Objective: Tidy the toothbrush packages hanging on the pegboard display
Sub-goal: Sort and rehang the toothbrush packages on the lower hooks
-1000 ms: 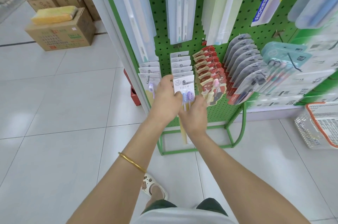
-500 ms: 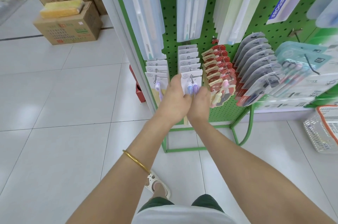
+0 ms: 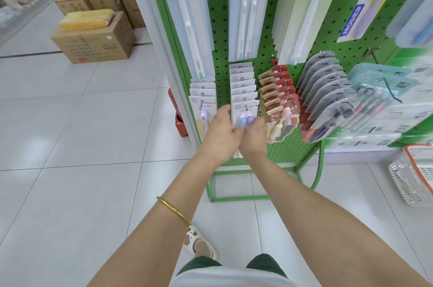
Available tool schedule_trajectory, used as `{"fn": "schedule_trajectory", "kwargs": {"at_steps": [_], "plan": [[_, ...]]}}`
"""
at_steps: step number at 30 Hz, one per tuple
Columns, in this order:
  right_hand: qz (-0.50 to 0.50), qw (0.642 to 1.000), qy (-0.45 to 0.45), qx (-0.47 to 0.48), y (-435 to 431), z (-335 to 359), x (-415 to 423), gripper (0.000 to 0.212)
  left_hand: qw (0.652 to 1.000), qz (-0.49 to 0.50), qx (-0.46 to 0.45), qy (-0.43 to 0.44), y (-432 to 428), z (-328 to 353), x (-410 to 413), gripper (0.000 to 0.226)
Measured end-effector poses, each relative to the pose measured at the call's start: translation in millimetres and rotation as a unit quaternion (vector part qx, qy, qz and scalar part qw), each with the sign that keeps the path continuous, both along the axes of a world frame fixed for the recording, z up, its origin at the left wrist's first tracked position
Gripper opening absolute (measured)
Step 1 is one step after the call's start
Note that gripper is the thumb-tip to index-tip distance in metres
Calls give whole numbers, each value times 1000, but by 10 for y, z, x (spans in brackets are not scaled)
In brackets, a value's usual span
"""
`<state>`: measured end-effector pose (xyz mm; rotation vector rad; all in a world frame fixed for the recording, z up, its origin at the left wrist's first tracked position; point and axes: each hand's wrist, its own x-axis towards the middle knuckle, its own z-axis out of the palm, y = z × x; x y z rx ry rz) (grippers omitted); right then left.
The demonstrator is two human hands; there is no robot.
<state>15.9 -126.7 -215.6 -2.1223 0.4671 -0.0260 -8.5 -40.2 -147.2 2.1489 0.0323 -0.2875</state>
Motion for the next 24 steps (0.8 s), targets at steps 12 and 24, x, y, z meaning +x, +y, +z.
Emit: {"fn": "schedule_trajectory", "kwargs": {"at_steps": [12, 24], "plan": [[5, 999, 42, -3, -2, -79, -287, 52, 999, 48, -8, 4, 100, 46, -344, 49], [80, 994, -69, 43, 442, 251, -194, 53, 969, 165, 42, -178, 645, 21, 143, 45]]}}
